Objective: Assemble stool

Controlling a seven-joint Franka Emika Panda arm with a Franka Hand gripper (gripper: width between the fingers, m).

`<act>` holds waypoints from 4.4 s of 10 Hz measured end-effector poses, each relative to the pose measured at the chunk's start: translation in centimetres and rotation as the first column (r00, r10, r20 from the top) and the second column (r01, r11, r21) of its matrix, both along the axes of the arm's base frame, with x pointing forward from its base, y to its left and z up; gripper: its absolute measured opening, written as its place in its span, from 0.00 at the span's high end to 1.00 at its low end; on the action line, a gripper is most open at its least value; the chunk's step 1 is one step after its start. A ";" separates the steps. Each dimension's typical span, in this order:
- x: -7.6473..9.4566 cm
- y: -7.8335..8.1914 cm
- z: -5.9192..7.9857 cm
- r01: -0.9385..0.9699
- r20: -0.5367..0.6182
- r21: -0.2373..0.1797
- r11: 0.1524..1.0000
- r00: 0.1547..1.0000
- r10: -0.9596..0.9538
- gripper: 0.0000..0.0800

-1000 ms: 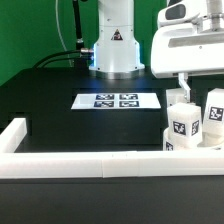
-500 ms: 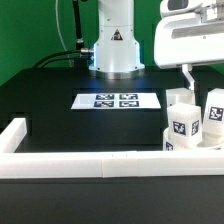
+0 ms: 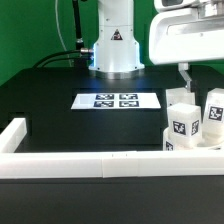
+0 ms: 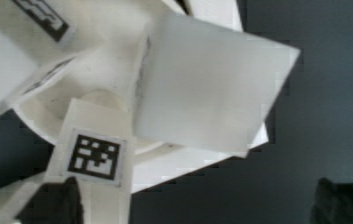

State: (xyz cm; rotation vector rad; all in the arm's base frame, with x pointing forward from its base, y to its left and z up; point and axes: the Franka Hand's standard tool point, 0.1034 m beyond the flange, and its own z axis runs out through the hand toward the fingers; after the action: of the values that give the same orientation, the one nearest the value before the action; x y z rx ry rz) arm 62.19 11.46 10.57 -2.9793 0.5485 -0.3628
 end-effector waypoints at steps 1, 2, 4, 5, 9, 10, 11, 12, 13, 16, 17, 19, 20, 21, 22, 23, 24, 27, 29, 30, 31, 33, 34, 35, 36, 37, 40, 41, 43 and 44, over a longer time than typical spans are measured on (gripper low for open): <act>0.0 0.1 0.0 -0.001 0.004 -0.001 1.000 1.000 0.001 0.19; -0.1 0.1 0.0 0.019 -0.009 0.008 1.000 1.000 -0.018 0.19; -0.1 0.1 0.8 0.154 -0.093 0.064 0.986 0.985 -0.147 0.19; 0.3 -0.3 1.1 0.212 -0.119 0.089 0.973 0.972 -0.201 0.19; 0.3 0.3 0.4 0.275 -0.115 0.096 0.957 0.958 -0.263 0.19; 0.3 0.3 0.4 0.276 -0.116 0.096 0.957 0.957 -0.264 0.19; -0.2 0.4 0.1 0.302 -0.143 0.100 0.948 0.947 -0.287 0.19; -0.6 0.5 -0.3 0.315 -0.172 0.095 0.944 0.940 -0.296 0.19; -0.7 0.4 -0.9 0.317 -0.176 0.088 0.944 0.938 -0.298 0.19; -1.2 0.6 -2.0 0.349 -0.195 0.078 0.934 0.924 -0.329 0.19; -1.4 1.0 -2.3 0.381 -0.209 0.078 0.921 0.910 -0.359 0.19; -1.4 1.0 -2.3 0.397 -0.213 0.079 0.914 0.903 -0.374 0.19; -1.4 1.0 -2.3 0.419 -0.216 0.079 0.905 0.893 -0.395 0.32; -1.4 1.0 -2.3 0.428 -0.218 0.080 0.900 0.889 -0.403 0.32; -1.4 1.0 -2.3 0.457 -0.221 0.081 0.886 0.875 -0.431 0.57; -1.4 1.0 -2.3 0.516 -0.229 0.083 0.853 0.842 -0.488 0.57; -1.4 1.0 -2.3 0.572 -0.237 0.084 0.816 0.807 -0.541 0.57; -1.2 1.1 -2.4 0.855 -0.280 0.101 0.509 0.516 -0.810 0.57; -0.7 0.8 -2.3 0.964 -0.328 0.160 0.214 0.256 -0.909 0.57; -0.7 0.7 -2.3 0.970 -0.334 0.158 0.184 0.228 -0.915 0.57; -0.7 0.8 -2.3 0.976 -0.340 0.154 0.156 0.201 -0.919 0.57; -0.7 0.8 -2.3 0.988 -0.359 0.143 0.059 0.108 -0.927 0.57; -0.7 0.9 -2.4 0.991 -0.375 0.134 -0.016 0.035 -0.926 0.57; -0.7 0.7 -2.4 0.984 -0.399 0.123 -0.127 -0.068 -0.914 0.57; -0.7 0.5 -2.4 0.957 -0.435 0.113 -0.268 -0.195 -0.879 0.57; -0.7 0.5 -2.4 0.947 -0.448 0.133 -0.294 -0.207 -0.870 0.57; -0.8 0.7 -2.4 0.968 -0.432 0.149 -0.201 -0.119 -0.894 0.33; -0.9 1.0 -1.9 0.985 -0.423 0.156 -0.075 -0.002 -0.906 0.33; -0.9 1.0 -0.4 0.952 -0.395 0.183 0.246 0.301 -0.868 0.20; -0.9 1.4 0.0 0.906 -0.381 0.189 0.378 0.422 -0.822 0.20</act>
Offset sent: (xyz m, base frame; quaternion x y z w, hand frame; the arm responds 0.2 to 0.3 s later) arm -0.0034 0.0107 0.0149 0.0343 -0.1080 0.2118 0.9707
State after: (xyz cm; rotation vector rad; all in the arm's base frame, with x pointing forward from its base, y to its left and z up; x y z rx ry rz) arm 61.33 12.89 10.61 -2.0631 1.9903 0.0628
